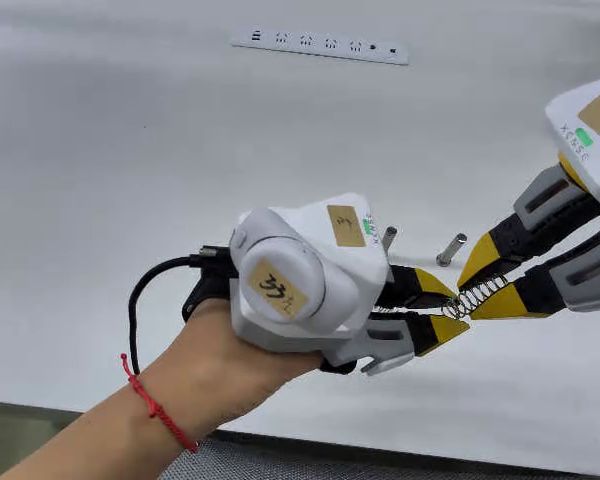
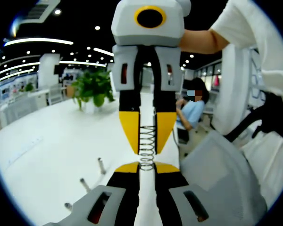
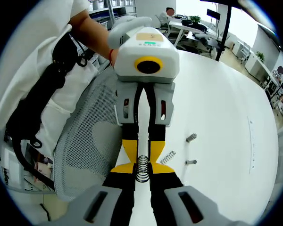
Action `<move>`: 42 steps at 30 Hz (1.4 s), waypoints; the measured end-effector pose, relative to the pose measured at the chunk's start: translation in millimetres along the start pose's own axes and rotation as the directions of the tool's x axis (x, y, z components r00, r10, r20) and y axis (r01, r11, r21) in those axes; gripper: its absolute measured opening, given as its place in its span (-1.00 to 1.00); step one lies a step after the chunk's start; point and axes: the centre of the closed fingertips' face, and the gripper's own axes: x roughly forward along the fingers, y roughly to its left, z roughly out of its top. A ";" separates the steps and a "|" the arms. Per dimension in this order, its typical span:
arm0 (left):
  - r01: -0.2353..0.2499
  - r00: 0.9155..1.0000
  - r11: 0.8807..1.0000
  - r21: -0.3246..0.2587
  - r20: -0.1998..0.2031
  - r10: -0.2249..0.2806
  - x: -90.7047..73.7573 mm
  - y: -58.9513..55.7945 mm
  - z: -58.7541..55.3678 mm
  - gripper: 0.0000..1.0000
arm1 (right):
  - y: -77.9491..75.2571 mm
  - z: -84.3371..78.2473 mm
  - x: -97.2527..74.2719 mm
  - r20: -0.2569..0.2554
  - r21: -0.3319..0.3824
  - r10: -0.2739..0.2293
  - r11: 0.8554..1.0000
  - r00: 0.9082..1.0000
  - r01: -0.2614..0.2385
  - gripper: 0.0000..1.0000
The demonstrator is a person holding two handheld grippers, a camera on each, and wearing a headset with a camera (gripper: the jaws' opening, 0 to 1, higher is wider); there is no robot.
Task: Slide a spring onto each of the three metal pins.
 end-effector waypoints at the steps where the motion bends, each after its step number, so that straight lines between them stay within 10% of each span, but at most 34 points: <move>1: -0.002 1.000 1.000 -0.001 0.002 0.002 -0.6 0.4 0.0 -0.78 | -0.3 0.4 0.1 -0.002 0.000 0.000 1.000 1.000 0.000 -0.76; 23: -0.108 0.994 0.994 -0.028 -0.011 0.107 -41.1 21.4 -22.4 -0.52 | -19.0 11.6 -5.1 -0.026 0.003 -0.024 1.000 0.999 0.024 -0.76; 42: -0.233 0.971 0.972 0.027 -0.050 0.234 -93.3 57.8 -49.9 0.36 | -78.5 3.1 -10.1 -0.089 0.062 -0.128 0.989 0.988 0.134 -0.76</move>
